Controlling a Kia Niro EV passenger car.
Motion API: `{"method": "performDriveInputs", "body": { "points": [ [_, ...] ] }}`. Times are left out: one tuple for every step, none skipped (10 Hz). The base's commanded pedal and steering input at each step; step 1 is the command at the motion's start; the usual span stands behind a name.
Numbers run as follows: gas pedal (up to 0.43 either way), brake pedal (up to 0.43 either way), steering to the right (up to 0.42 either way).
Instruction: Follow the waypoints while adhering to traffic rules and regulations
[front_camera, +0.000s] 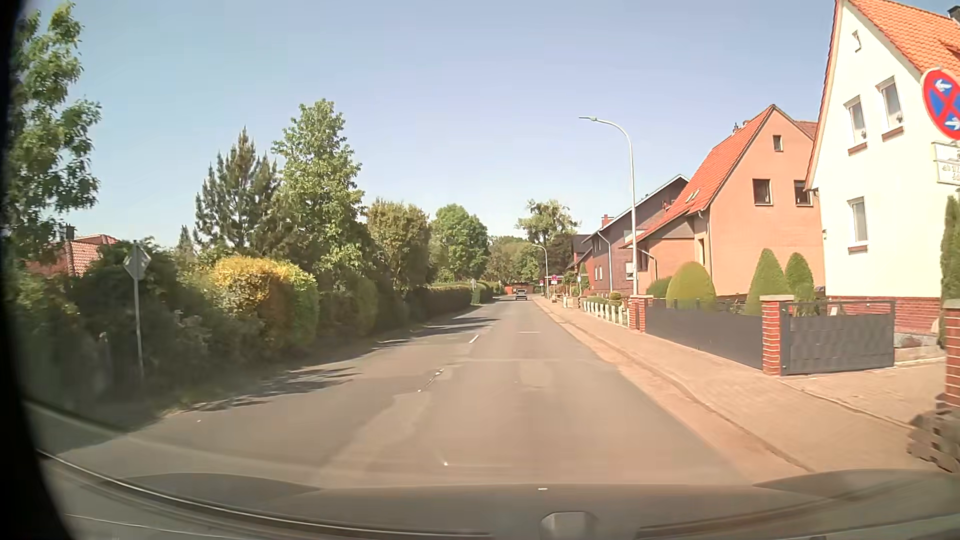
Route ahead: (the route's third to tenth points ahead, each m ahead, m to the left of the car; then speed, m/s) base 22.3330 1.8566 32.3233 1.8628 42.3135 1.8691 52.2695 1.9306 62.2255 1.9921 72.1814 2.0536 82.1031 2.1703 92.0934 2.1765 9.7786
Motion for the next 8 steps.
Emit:
{"method": "performDriveInputs", "body": {
  "points": [
    [0.11, 0.006, -0.001],
    [0.11, 0.006, -0.001],
    [0.11, 0.006, -0.002],
    [0.11, 0.006, -0.002],
    [0.11, 0.006, 0.0],
    [0.11, 0.006, 0.004],
    [0.11, 0.006, 0.006],
    [0.11, 0.006, 0.006]
  ]
}}
